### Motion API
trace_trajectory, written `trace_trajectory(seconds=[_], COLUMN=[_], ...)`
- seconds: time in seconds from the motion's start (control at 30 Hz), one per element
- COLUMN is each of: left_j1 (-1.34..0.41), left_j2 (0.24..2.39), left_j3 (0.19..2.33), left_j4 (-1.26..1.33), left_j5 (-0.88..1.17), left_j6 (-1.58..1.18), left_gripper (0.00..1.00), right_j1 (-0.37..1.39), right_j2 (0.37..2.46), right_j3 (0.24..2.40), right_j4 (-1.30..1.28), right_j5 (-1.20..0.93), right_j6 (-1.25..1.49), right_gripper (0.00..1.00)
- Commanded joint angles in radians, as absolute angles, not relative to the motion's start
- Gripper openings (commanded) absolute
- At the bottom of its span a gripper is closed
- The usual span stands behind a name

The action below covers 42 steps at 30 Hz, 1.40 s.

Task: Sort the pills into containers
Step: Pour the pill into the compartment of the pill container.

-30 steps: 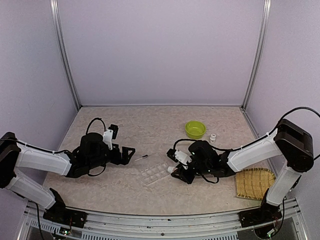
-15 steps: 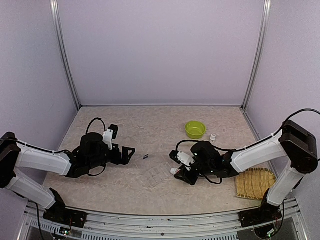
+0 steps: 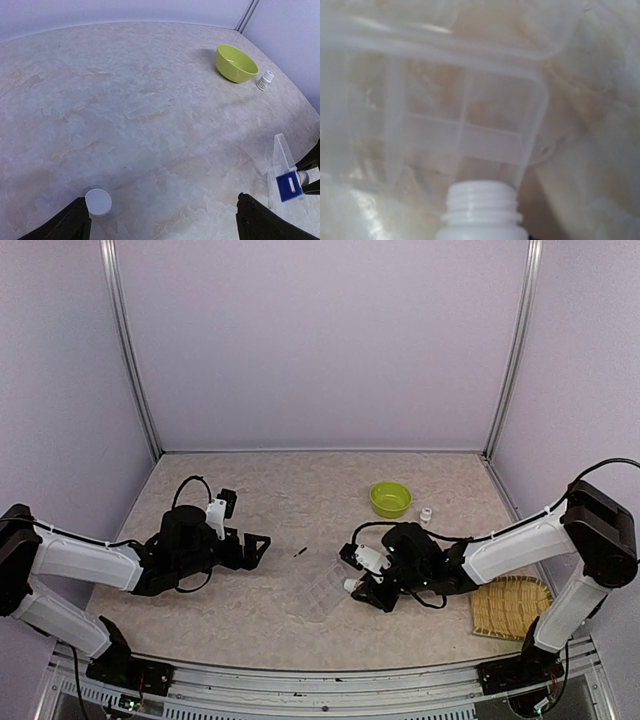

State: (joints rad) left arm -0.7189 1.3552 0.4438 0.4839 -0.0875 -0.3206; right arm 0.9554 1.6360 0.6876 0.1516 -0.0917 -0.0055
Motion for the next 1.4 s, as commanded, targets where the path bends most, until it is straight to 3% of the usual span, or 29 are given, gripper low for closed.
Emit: trace_trajectory(seconds=[0.0, 0.83, 1.37], left_j1=[-0.713, -0.714, -0.713], left_j2=[1.368, 1.385, 1.379], left_j3=[0.462, 0.471, 0.475], left_j4=[0.481, 0.477, 0.467], left_j5=[-0.093, -0.088, -0.085], left_j6=[-0.318, -0.318, -0.317], left_gripper=[0.99, 0.99, 0.99], right_j1=[0.968, 0.968, 0.972], right_j2=[1.618, 1.653, 1.675], right_j3=[0.707, 0.799, 0.886], right_j4=[0.085, 0.023, -0.151], right_j5=[-0.088, -0.084, -0.078], right_j6=[-0.015, -0.057, -0.076], right_gripper=[0.0, 0.0, 0.0])
